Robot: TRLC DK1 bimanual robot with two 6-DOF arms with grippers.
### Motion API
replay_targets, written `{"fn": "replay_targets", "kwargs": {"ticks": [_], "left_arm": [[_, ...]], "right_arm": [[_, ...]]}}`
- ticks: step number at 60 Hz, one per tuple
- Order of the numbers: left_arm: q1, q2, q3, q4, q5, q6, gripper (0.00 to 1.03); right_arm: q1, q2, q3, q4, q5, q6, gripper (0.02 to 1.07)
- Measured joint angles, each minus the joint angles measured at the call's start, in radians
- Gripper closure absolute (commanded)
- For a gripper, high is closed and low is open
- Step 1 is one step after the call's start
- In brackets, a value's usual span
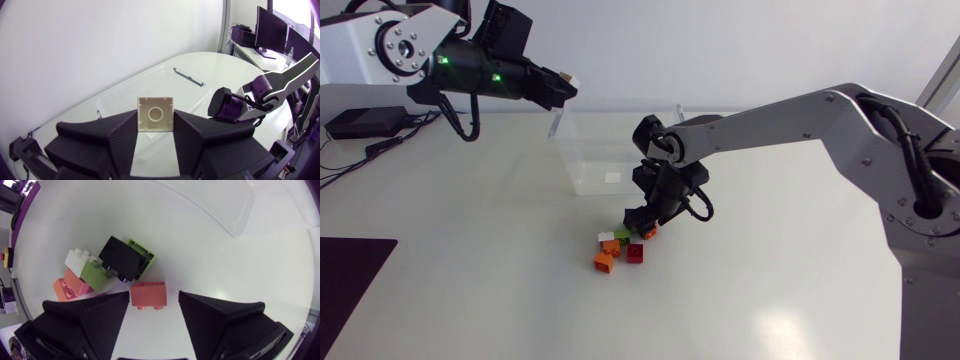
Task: Place the duplo bricks in the container
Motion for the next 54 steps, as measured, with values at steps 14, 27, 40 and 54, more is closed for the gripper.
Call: {"fn": "replay_targets", "kwargs": {"ticks": [14, 27, 40, 54], "left_arm": [[0.0, 0.097, 0.053, 0.03, 0.0, -0.043, 0.7], [0.0, 0.155, 0.092, 0.064, 0.0, -0.079, 0.69], [-0.002, 0.24, 0.145, 0.082, -0.014, -0.109, 0.69], [-0.045, 0.304, 0.209, 0.09, -0.097, -0.127, 0.48]], "right_arm": [[0.001, 0.0, -0.014, 0.045, -0.012, -0.013, 0.73], [0.001, -0.043, -0.088, 0.102, -0.014, -0.013, 0.83], [-0.019, -0.17, -0.174, 0.093, -0.023, -0.013, 0.83], [-0.076, -0.362, -0.177, 0.062, -0.053, -0.02, 0.83]]}}
